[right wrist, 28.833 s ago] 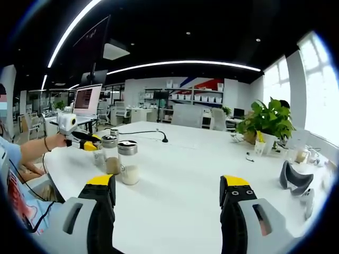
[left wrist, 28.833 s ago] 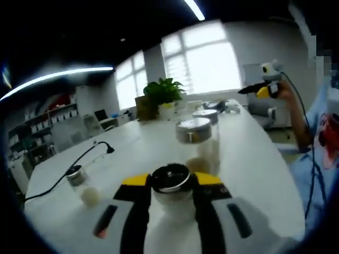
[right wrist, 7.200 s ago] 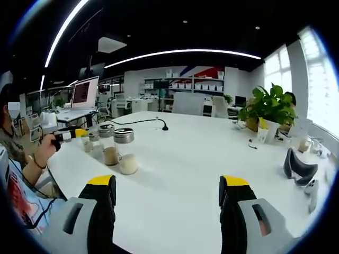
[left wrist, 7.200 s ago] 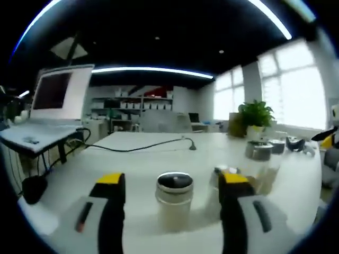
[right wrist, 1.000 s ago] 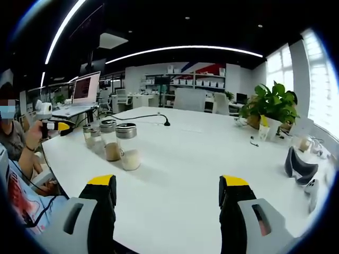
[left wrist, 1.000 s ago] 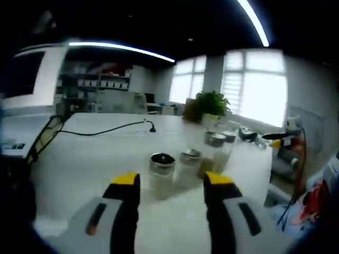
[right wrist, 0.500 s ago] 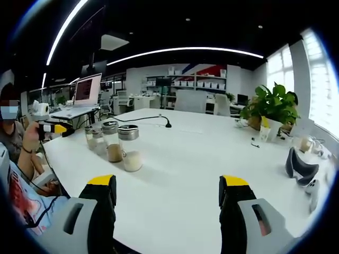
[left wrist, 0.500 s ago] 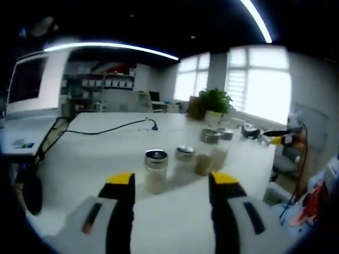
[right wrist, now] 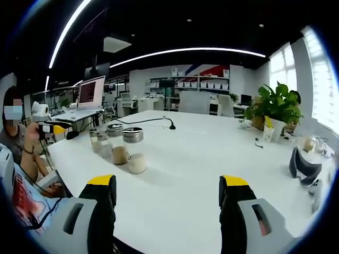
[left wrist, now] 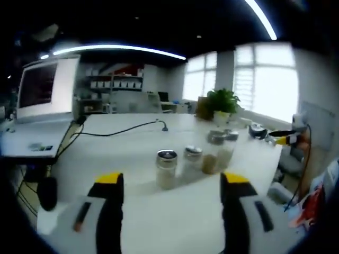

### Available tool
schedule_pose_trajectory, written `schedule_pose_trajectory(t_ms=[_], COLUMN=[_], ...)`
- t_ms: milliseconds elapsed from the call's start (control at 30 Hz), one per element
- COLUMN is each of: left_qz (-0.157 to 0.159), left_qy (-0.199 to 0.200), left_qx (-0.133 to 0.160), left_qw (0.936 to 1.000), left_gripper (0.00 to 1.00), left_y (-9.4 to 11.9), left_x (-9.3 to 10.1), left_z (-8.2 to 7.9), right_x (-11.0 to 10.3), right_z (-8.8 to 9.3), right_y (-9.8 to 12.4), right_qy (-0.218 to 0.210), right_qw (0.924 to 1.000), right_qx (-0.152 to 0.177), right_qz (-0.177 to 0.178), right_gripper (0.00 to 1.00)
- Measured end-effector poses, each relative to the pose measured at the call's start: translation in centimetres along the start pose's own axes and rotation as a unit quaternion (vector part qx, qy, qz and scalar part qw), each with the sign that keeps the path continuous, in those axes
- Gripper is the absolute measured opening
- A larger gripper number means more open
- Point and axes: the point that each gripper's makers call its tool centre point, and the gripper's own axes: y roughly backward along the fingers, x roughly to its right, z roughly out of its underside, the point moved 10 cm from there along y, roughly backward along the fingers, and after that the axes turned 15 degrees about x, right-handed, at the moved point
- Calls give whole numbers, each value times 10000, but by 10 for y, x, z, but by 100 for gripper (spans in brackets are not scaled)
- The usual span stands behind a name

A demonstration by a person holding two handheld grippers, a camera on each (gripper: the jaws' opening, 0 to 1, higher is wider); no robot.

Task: Rotate the seasoning bottle until the label or dispensing opening points toward the visible target arrow and the bottle remains upright within the marked orientation range

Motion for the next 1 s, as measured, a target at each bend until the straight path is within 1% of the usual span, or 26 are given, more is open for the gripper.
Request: schedule_pose_trajectory(t_ms=[67,200,300,367,400,467,500,600,633,800,833,900,967,1000], left_qz=[-101,-219,-250,-266,-258,-230,-230,-312,-356,-505,-513,-519,-484,-433], left_qy=[-55,-145,-273,-318,-334,-347,-357,-462,-494,-674,-825,-868,-898,-1029], left_qx=[103,346,393,418,469,724,759,821,839,864,858,855,940,1025], left_qw=[9999,9991,9985,9983,9980,9965,9962,9951,9946,9927,9916,9912,9903,9884], left_gripper=[87,87,90,94,94,91,92,96,99,100,100,100,100,100], left_y=[5,16,22,27,30,33,36,42,44,51,52,54,56,56], left_x=[3,9,14,17,18,21,22,25,25,25,26,29,31,32], left_z=[-7,-18,-23,-27,-29,-35,-37,-42,-43,-48,-49,-49,-53,-55], right_x=[2,2,1,-1,-1,-1,-2,0,0,3,4,4,5,5], right_z=[-4,-12,-19,-22,-23,-25,-26,-29,-29,-29,-29,-27,-27,-27], right_y=[6,17,26,31,32,35,36,41,43,47,47,47,48,48], right_qy=[44,103,163,240,258,243,238,205,185,41,16,-6,-7,-7], right_qw=[9999,9993,9981,9976,9975,9972,9970,9961,9958,9936,9933,9930,9927,9925], right_qx=[72,273,458,506,519,562,580,596,600,685,661,580,553,570], right_qz=[83,227,386,403,401,425,456,624,673,897,944,1031,1075,1082], right_gripper=[82,82,83,83,83,85,85,89,91,93,95,99,99,99])
